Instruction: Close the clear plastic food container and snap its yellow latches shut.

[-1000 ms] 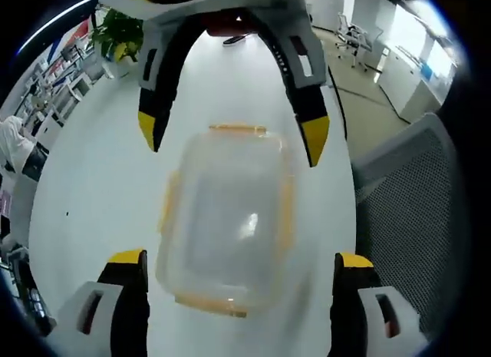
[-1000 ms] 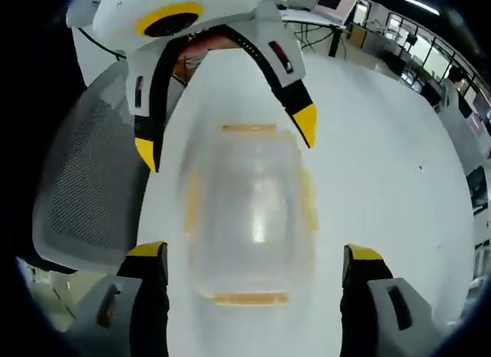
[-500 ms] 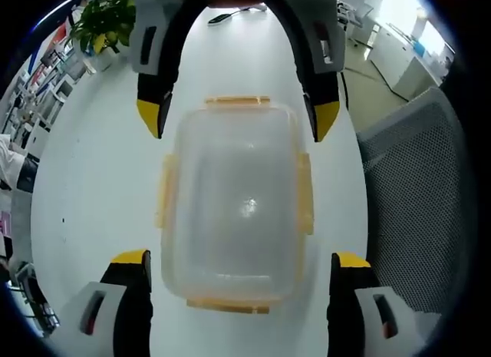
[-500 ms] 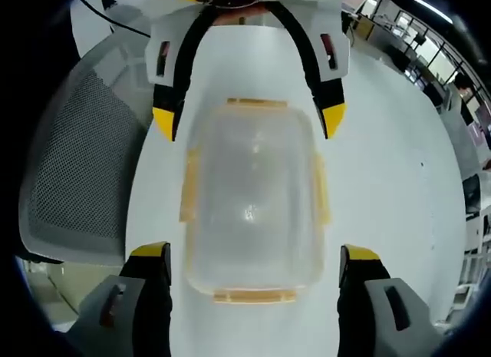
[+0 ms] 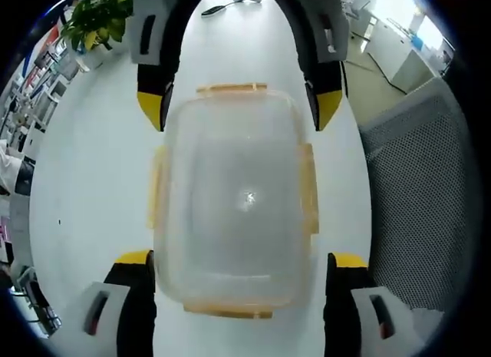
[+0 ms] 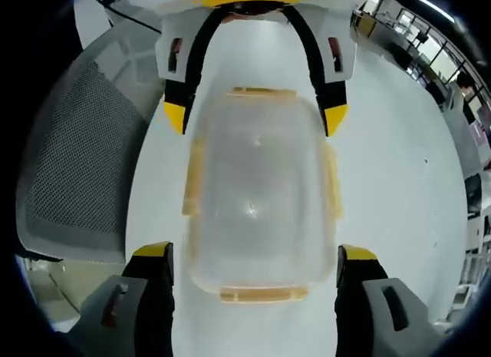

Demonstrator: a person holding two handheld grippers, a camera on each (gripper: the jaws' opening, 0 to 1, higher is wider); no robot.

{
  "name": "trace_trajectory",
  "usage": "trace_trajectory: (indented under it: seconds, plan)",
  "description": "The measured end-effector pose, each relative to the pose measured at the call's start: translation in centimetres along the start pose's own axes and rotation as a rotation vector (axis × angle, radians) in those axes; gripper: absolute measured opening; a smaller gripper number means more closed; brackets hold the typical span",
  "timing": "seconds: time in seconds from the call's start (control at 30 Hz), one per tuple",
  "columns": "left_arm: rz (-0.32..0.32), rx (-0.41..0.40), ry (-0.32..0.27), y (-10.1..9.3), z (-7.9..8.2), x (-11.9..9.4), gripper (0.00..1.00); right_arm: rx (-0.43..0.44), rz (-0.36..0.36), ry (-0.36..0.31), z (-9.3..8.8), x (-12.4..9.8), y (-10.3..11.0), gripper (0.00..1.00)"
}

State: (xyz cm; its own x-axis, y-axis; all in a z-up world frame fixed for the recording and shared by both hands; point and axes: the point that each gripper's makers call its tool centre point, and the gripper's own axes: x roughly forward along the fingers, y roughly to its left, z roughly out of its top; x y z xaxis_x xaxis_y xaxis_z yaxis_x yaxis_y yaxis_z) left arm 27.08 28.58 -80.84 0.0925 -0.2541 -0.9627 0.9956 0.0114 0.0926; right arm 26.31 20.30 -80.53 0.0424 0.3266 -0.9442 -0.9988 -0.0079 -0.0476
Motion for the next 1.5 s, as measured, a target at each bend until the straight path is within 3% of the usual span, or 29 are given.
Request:
trace_trajectory:
  seconds: [0.1, 0.17, 0.73, 0.9, 1.5]
  plan:
    - [0.008, 0.003, -0.004, 0.3, -0.1, 0.1, 0.86, -0.012, -0.009, 0.003, -0.1, 0.2, 0.0, 0.85]
    - [0.020, 0.014, -0.003, 0.6, -0.1, 0.0, 0.79, -0.018, -0.016, 0.001, -0.2, 0.3, -0.1, 0.80]
    - [0.008, 0.026, 0.005, 0.3, -0.3, 0.1, 0.78, 0.011, -0.043, -0.001, 0.0, 0.4, -0.1, 0.76]
    - [0.014, 0.044, 0.020, 0.4, -0.7, 0.1, 0.78, 0.025, -0.048, -0.027, 0.5, 0.4, 0.1, 0.76]
    - [0.023, 0.015, 0.005, 0.4, -2.8, -0.5, 0.78, 0.008, -0.042, -0.002, 2.5, 1.2, 0.0, 0.76]
